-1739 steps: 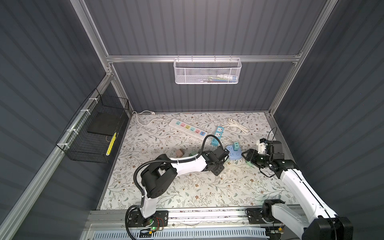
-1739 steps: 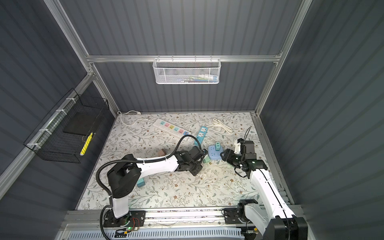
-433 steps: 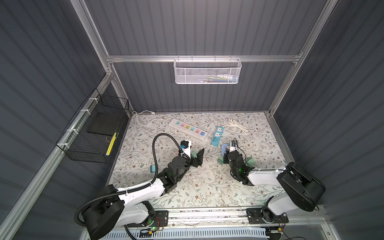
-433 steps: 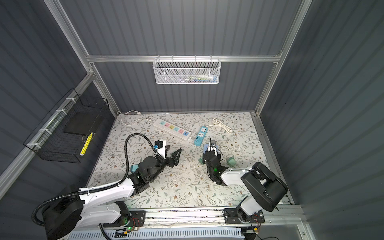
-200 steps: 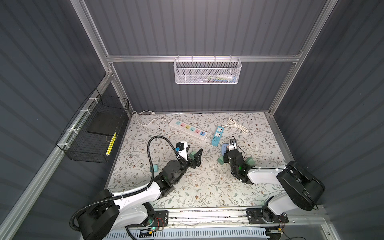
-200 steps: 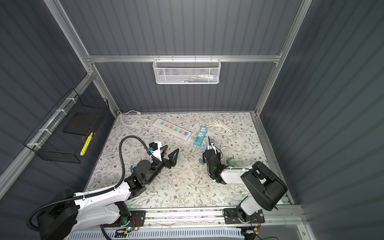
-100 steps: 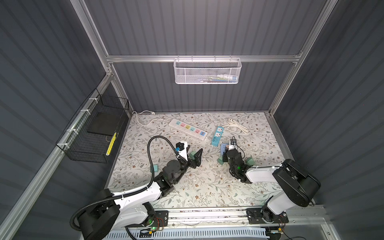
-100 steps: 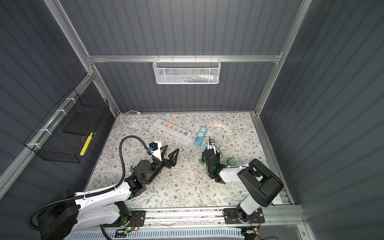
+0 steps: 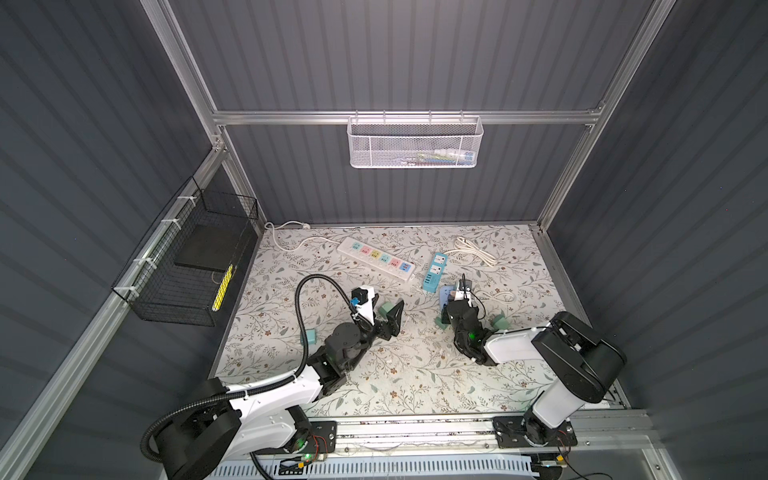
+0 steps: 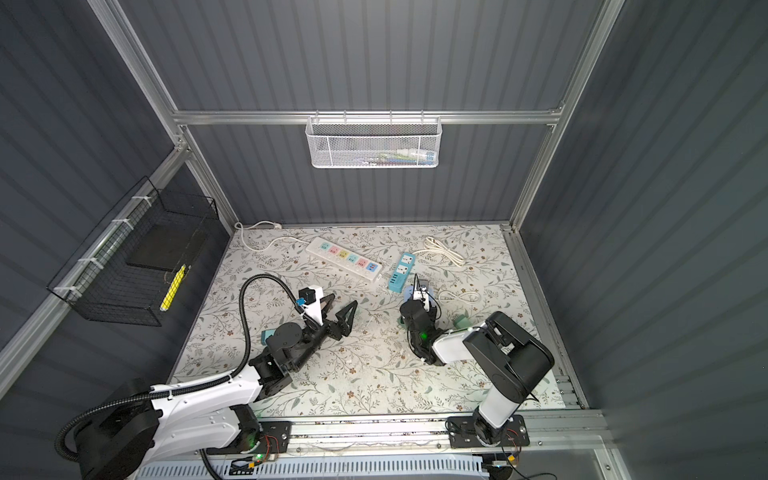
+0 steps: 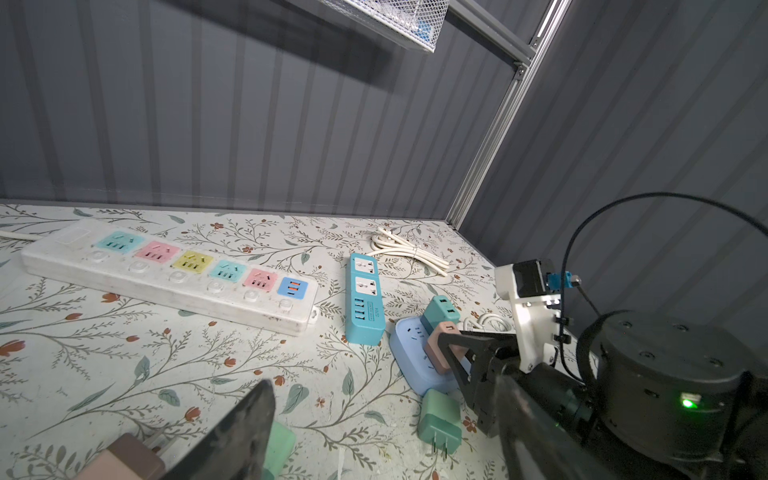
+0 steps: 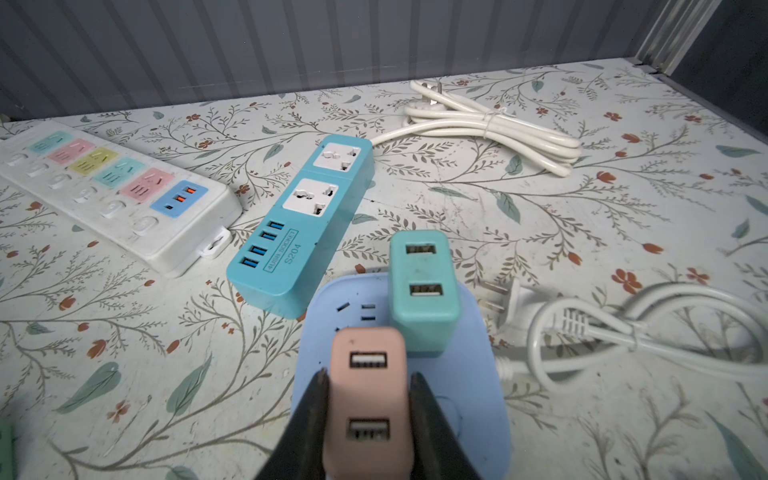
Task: Insert the plug
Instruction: 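Press the pink adapter down into the cube's socket with the right gripper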
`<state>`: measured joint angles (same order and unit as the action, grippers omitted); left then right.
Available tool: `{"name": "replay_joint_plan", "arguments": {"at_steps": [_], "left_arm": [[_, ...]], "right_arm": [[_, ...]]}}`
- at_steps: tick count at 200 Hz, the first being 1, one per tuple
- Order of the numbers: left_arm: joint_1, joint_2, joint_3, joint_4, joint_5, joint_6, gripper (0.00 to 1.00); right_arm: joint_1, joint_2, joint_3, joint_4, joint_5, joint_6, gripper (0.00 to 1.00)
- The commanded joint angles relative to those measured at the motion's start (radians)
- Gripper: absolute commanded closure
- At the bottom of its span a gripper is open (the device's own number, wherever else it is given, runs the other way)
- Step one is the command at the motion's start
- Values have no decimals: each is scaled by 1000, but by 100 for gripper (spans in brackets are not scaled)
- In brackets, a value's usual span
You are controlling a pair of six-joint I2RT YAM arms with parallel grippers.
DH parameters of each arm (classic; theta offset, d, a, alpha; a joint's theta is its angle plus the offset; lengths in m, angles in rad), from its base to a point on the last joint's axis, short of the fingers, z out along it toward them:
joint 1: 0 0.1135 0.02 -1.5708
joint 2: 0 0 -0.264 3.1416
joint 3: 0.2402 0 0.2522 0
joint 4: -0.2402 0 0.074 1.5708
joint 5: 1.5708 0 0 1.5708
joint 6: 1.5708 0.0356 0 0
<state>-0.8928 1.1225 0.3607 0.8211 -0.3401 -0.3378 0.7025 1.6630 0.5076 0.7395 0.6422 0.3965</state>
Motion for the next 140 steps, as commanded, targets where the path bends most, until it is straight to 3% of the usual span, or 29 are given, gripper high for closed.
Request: {"name": "replay_joint_plan", "arguments": {"at_steps": [1,33,61,87,112,140], "left_arm": [[6,-35,-17,38,4,-7,17],[6,-67,-8,9,2,-9,17],[7,-92,19,-33,2,-20,16],[6,-110,39,-56,4,-31,16],[6,-123,68,-99,7,-32,16],[6,-124,93,-133,16,-33,16]], "right_arm": [[17,66,-34,-189,-83,44,91],[15,-48,10,-251,-82,12,79],[-27,-171,105,-365,-113,-54,53],[-67,-255,177,-450,-179,-89,43],[-88,-301,215,-514,-187,-112,39],[-129,-303,195,-507,-222,-97,41]]}}
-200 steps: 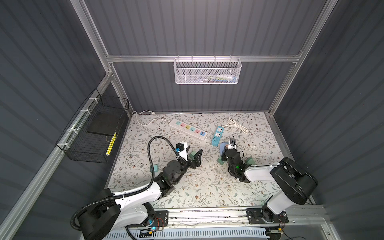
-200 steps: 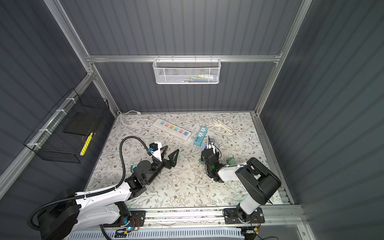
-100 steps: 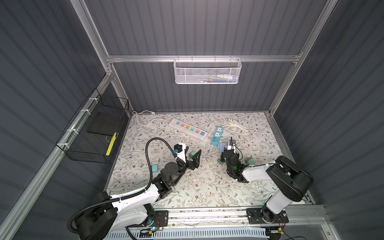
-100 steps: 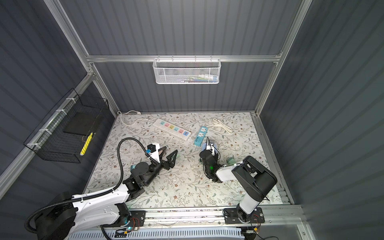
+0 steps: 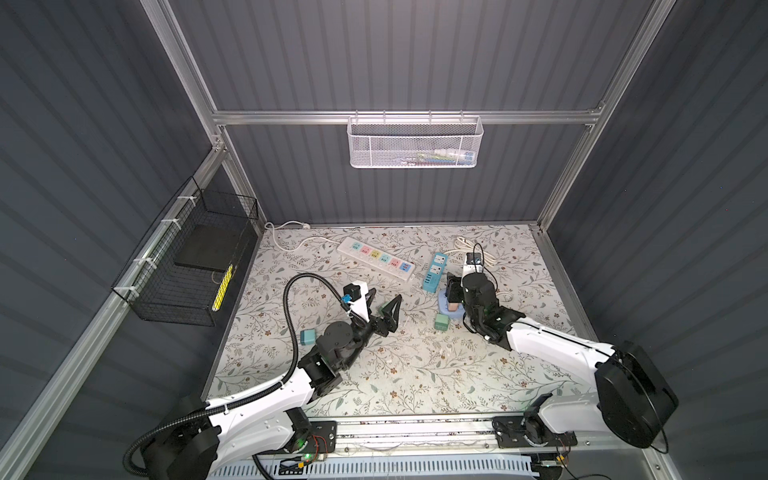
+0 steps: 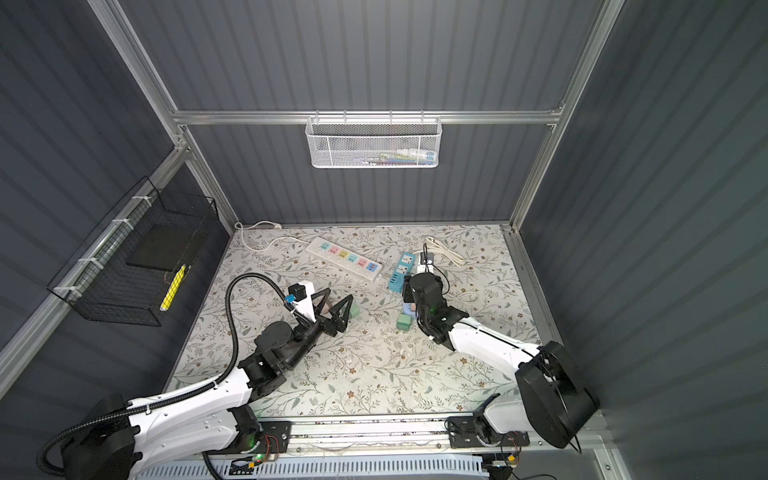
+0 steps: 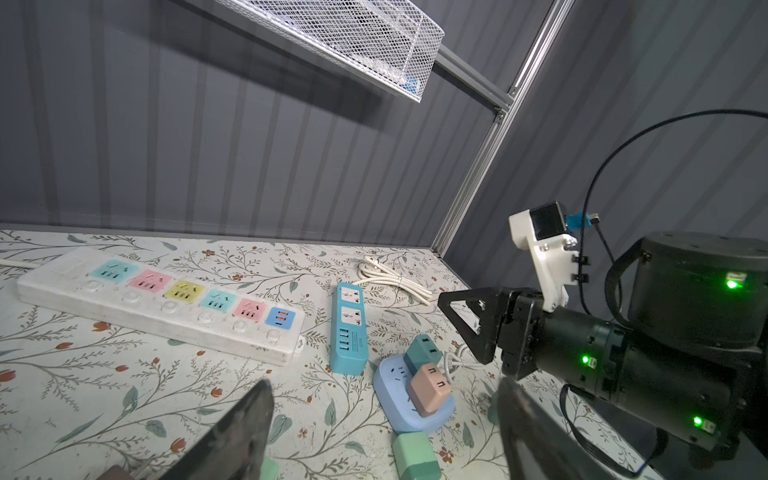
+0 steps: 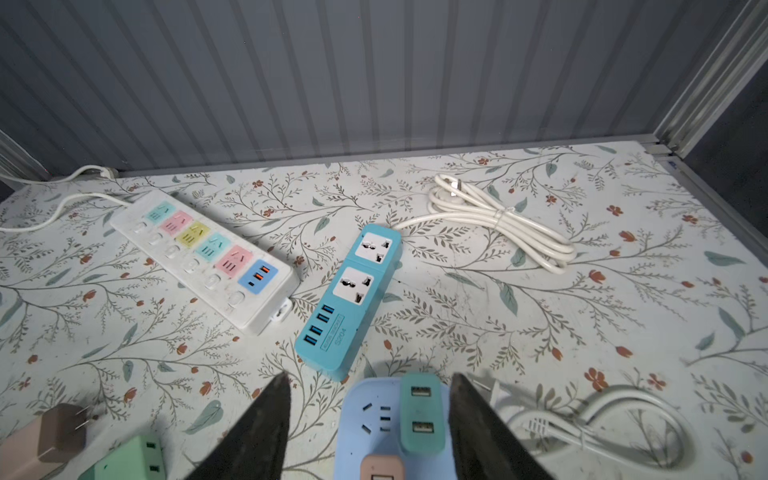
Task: Insert the plug
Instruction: 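Press the pink adapter down into the cube's socket with the right gripper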
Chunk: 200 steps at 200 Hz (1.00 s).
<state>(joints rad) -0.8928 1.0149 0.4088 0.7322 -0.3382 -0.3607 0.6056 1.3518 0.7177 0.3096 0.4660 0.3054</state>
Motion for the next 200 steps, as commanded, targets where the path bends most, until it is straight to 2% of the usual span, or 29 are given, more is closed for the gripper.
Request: {"name": "replay_joint_plan", "arguments": {"at_steps": [1,39,102,141,180,200], "left_arm": [[6,-18,45,-45,15,-11,16],[6,-36,40,-72,17,-22,16],[6,-67,33,-108,22,-35,16],[6,-85,19,-115,18,-47,17],[6,-100,30,-140,18,-37,17],[6,-99,35,-140,18,-35,17]], "right_arm": [[-33,9,-15,-77,-47,-6,41],[-49,52,-35,-104,-76,25,42],[-68,128,-126,-34,-90,86,44],[-69,101,-137,-44,-107,88,44],[-68,-2,-47,-197,-108,75,31],[-66,12,20,-279,-136,81,29]]}}
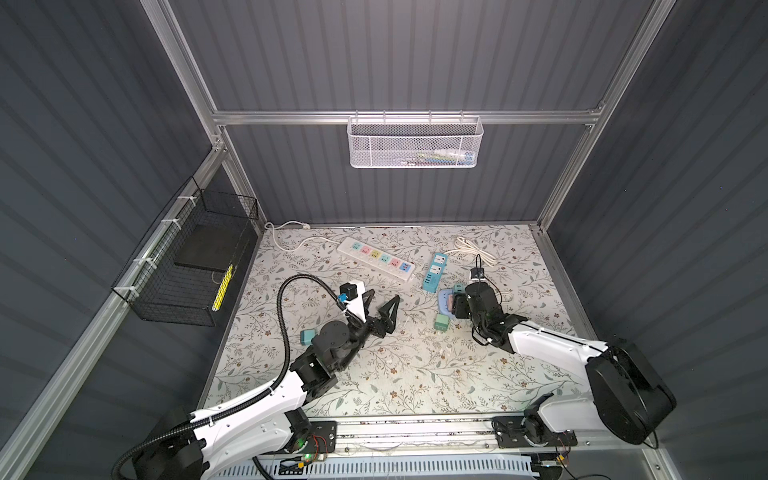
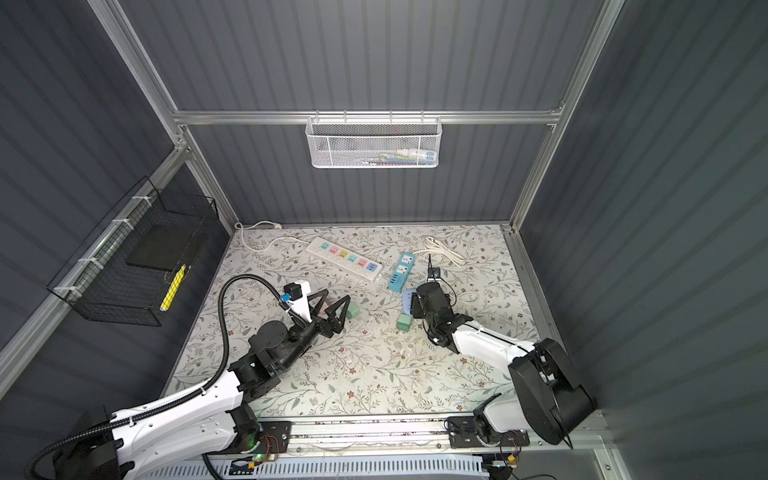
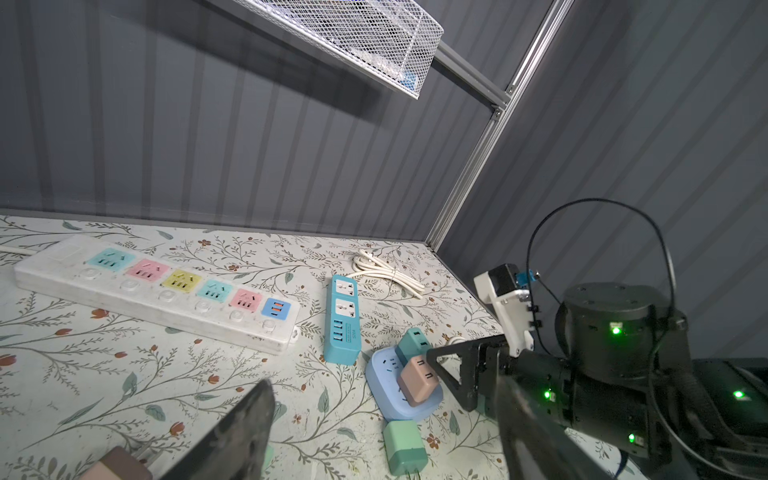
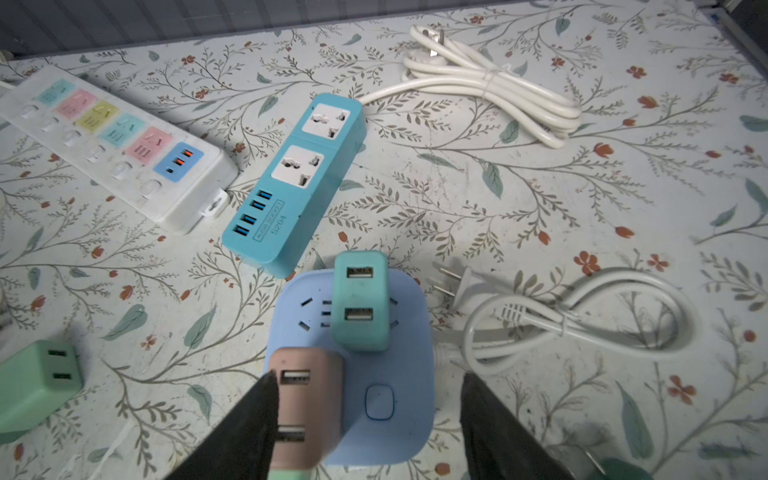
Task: Insert the plug
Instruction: 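Press the pink adapter down into the cube's socket with the right gripper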
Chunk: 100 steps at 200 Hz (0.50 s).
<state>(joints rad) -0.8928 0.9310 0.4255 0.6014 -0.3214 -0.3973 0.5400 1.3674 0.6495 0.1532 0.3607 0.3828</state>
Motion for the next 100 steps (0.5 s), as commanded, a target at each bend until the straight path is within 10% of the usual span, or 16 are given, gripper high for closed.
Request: {"name": "replay_joint_plan", "arguments": {"at_steps": [1,100], "left_arm": [[6,-15,19,-8,3,2,17],[6,20,78,-53,33,14,17]], "right_arm": [[0,-2,91,-126,-33,3,29],[16,25,123,-257,-119,75,44]]}}
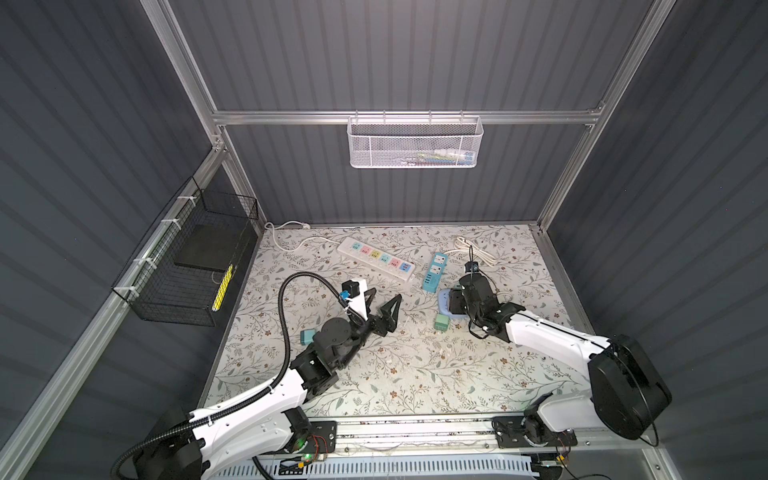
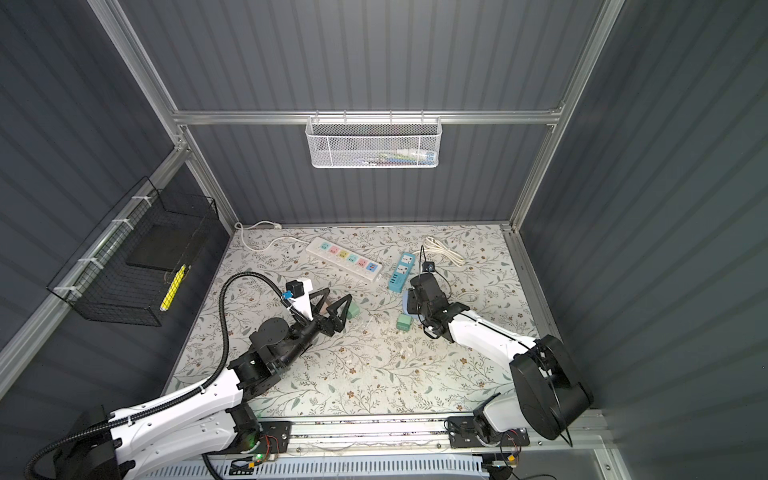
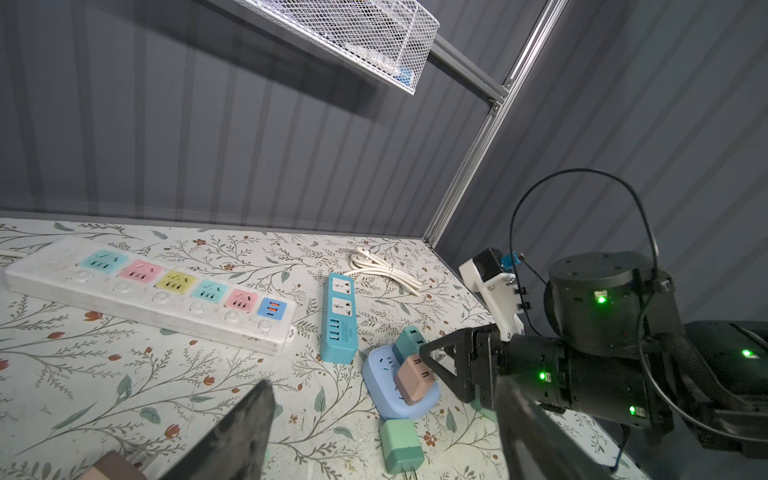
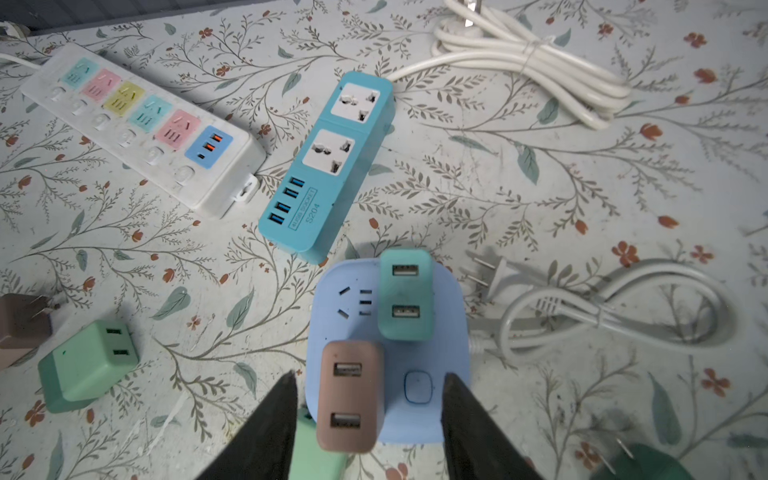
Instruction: Insert the plug
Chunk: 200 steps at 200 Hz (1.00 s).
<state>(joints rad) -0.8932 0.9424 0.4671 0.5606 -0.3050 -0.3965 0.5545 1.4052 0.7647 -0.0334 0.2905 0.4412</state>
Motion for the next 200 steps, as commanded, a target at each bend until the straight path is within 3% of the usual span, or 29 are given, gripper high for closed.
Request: {"name": "replay_joint_plan", "arguments": {"at_steps": [1,70,132,200], "left_arm": [[6,9,36,-12,16,13,17],[6,24,48,-17,24,14,17],[5,8,49,-30,15,29,17],[6,34,45,-4,5,38,17]], "right_arm": [[2,-12,8,-70,-50,16,44],[-8,94,76,-88,-67,-5,48],[-23,173,120,-84,-27,-46,69],[-154,206,104,-53,-19,-99,72]]}}
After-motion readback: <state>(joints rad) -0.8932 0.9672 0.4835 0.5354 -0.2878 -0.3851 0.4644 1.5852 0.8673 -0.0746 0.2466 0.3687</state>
